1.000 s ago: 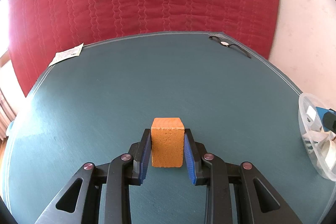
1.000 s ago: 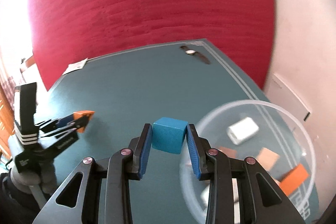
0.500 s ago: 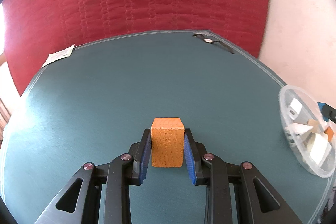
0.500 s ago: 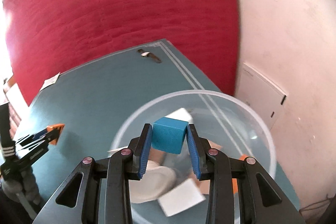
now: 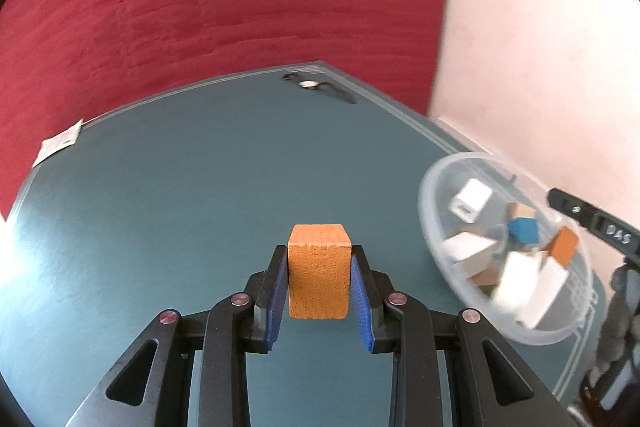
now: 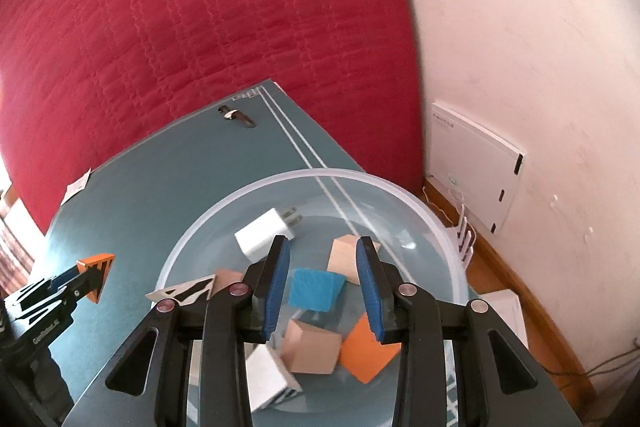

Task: Organize rigid objects
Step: 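Carry the blue wedge and orange triangle over the clear bowl with both grippers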

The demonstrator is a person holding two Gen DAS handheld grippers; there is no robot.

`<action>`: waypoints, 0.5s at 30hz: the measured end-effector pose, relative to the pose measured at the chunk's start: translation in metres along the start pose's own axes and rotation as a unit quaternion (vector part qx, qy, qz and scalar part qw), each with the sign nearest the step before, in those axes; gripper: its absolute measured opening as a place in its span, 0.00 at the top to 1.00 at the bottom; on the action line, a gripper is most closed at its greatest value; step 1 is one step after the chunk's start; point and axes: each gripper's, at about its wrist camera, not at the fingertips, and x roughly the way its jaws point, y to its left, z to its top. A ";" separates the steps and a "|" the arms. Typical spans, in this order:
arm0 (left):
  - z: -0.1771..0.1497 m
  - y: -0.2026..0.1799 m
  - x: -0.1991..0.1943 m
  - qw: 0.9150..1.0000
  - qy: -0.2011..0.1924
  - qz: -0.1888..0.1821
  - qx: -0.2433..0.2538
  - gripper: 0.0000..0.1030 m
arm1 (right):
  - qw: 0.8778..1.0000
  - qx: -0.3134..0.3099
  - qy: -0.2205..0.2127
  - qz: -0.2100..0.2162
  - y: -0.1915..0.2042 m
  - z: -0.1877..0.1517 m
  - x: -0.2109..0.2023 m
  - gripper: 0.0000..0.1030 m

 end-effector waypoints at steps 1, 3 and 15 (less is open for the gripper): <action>0.002 -0.005 0.001 1.000 0.000 -0.005 0.003 0.70 | 1.000 0.003 0.000 -0.002 -0.003 0.000 0.001 0.65; 0.006 -0.015 0.003 1.000 0.003 -0.017 0.012 0.70 | 1.000 0.007 0.002 -0.004 -0.006 -0.001 0.002 0.65; 0.030 -0.078 0.019 0.995 0.017 -0.079 0.050 0.70 | 0.999 0.026 -0.019 -0.015 -0.022 0.003 -0.011 0.54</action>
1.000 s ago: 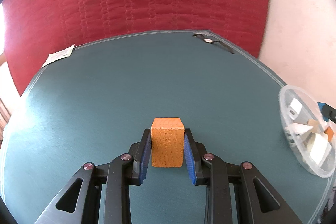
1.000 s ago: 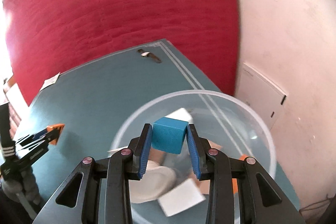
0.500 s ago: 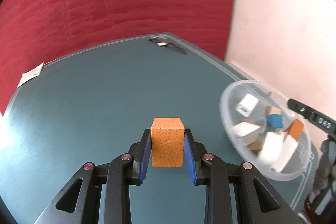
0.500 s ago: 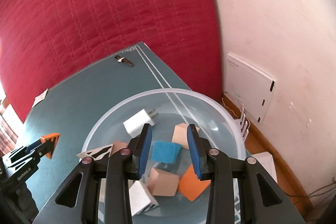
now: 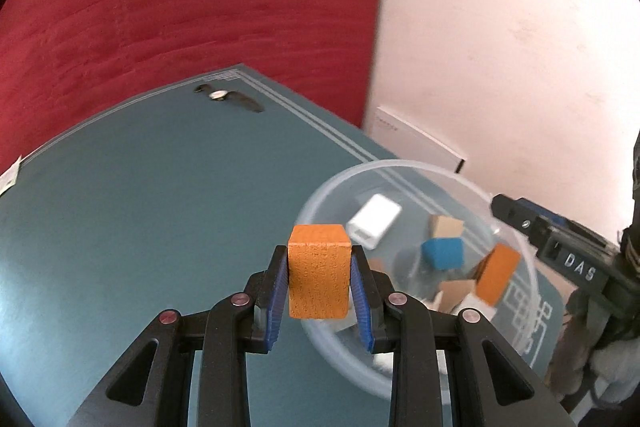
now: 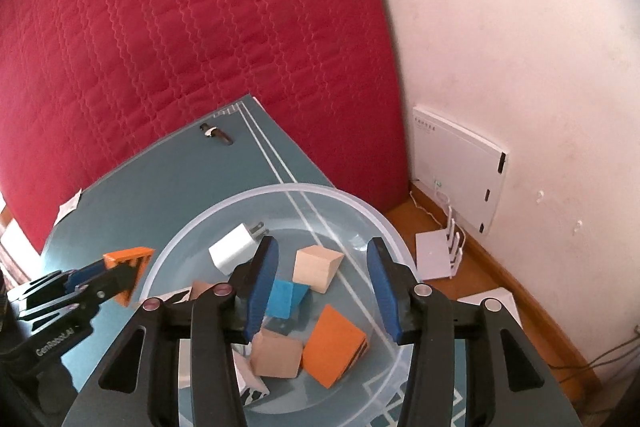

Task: Organize rigid objects
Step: 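Carry the blue wedge and orange triangle over the clear bowl with both grippers, then open both grippers to drop the wedge and triangle into the bowl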

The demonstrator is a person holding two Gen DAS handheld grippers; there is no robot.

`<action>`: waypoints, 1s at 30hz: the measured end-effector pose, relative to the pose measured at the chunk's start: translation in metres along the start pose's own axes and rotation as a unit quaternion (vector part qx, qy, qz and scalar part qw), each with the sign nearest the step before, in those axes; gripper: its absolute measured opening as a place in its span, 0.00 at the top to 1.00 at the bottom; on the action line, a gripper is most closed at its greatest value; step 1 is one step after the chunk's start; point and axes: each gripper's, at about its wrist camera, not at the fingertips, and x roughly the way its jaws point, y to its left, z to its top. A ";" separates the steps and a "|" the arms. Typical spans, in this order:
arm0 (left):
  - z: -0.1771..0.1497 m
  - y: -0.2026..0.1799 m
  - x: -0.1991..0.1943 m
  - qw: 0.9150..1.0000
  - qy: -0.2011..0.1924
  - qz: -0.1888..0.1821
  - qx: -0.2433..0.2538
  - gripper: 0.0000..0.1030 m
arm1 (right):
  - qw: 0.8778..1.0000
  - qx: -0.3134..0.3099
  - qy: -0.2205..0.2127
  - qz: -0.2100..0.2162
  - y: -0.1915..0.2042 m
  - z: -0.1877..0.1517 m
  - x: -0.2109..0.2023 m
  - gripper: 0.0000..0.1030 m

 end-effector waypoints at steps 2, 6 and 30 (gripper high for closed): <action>0.003 -0.010 0.004 1.000 -0.001 -0.008 0.009 0.70 | 1.000 0.001 -0.001 0.002 -0.001 0.000 0.000 0.53; 0.008 -0.026 0.011 0.999 0.000 -0.022 0.025 0.70 | 1.000 0.003 -0.003 0.006 -0.004 0.000 -0.001 0.53; -0.008 -0.020 -0.010 0.998 -0.037 0.049 0.014 0.03 | 1.000 0.014 -0.004 0.011 -0.006 0.000 -0.011 0.21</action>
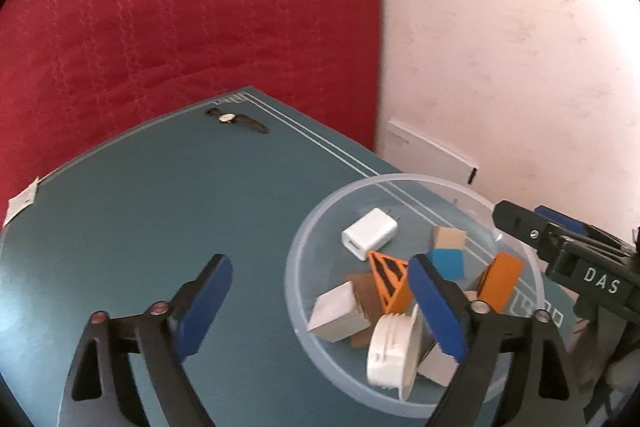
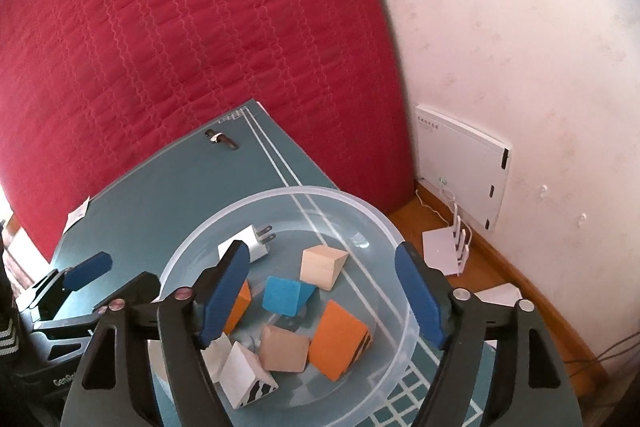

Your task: Organize rigid objects

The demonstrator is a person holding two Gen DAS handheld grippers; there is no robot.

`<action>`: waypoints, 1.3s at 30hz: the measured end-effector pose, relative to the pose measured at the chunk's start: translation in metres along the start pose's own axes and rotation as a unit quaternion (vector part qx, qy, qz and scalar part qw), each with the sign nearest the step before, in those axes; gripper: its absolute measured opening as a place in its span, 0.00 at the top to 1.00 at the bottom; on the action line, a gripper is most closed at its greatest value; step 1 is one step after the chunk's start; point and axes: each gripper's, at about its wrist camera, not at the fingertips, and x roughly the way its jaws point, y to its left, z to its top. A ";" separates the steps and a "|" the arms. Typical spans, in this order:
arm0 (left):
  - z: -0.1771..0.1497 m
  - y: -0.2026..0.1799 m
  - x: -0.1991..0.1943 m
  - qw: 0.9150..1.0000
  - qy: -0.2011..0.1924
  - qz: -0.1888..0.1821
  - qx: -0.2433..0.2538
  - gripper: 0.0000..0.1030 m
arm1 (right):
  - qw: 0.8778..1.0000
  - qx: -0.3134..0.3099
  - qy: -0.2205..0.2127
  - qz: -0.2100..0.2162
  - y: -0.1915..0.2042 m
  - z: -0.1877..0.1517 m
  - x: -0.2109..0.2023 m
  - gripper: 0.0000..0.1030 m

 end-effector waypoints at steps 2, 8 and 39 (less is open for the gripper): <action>-0.001 0.002 -0.001 1.000 -0.005 0.015 0.000 0.01 | 1.000 0.001 0.000 0.000 0.000 0.001 0.000 0.19; -0.005 0.000 -0.012 0.999 -0.013 0.042 0.010 0.01 | 1.000 0.003 -0.001 -0.012 0.001 -0.001 -0.008 0.15; -0.021 0.002 -0.046 0.996 -0.024 0.086 0.021 0.01 | 0.993 -0.105 0.006 -0.044 0.036 -0.051 -0.056 0.06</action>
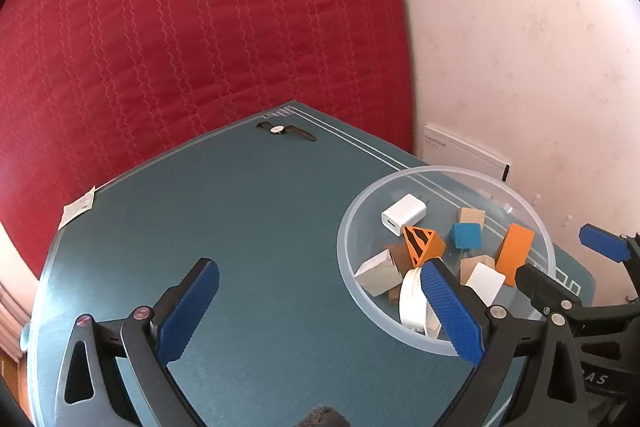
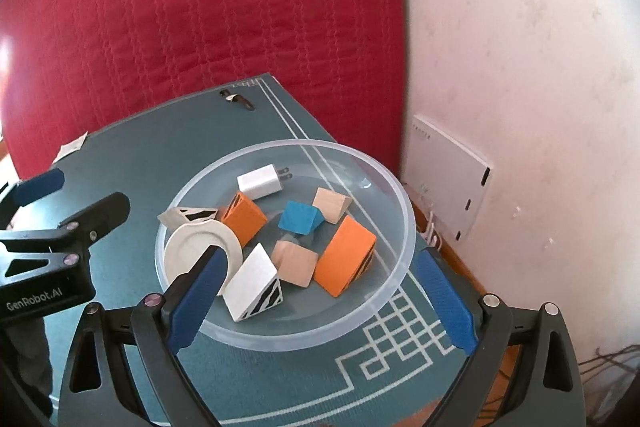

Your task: Organize rigid objects

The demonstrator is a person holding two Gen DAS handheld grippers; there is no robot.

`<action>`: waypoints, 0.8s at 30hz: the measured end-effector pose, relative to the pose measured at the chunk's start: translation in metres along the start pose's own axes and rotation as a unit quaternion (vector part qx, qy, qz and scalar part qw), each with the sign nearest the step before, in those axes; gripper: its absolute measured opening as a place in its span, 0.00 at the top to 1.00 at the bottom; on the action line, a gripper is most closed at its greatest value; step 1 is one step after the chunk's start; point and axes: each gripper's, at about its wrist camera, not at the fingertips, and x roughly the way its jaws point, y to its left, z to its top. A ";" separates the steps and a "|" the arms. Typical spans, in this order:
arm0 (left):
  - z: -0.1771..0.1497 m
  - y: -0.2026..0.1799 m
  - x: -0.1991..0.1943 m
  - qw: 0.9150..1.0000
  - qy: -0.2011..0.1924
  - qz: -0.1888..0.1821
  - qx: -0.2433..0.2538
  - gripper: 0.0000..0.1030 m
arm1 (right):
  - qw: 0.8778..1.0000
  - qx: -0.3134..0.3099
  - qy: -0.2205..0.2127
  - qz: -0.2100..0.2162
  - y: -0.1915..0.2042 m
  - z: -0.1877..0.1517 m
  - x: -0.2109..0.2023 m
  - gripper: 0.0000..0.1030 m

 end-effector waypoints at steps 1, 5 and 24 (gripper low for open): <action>0.000 0.000 0.000 1.000 -0.001 0.002 0.000 0.01 | 1.000 -0.003 -0.001 -0.004 0.001 0.000 -0.001 0.06; -0.001 0.000 -0.001 1.000 -0.003 0.008 0.001 0.01 | 1.000 -0.010 -0.004 -0.019 0.003 0.000 -0.003 0.06; -0.006 -0.007 0.001 1.000 0.007 0.002 0.006 0.01 | 1.000 -0.012 -0.002 -0.029 -0.001 0.003 -0.003 0.06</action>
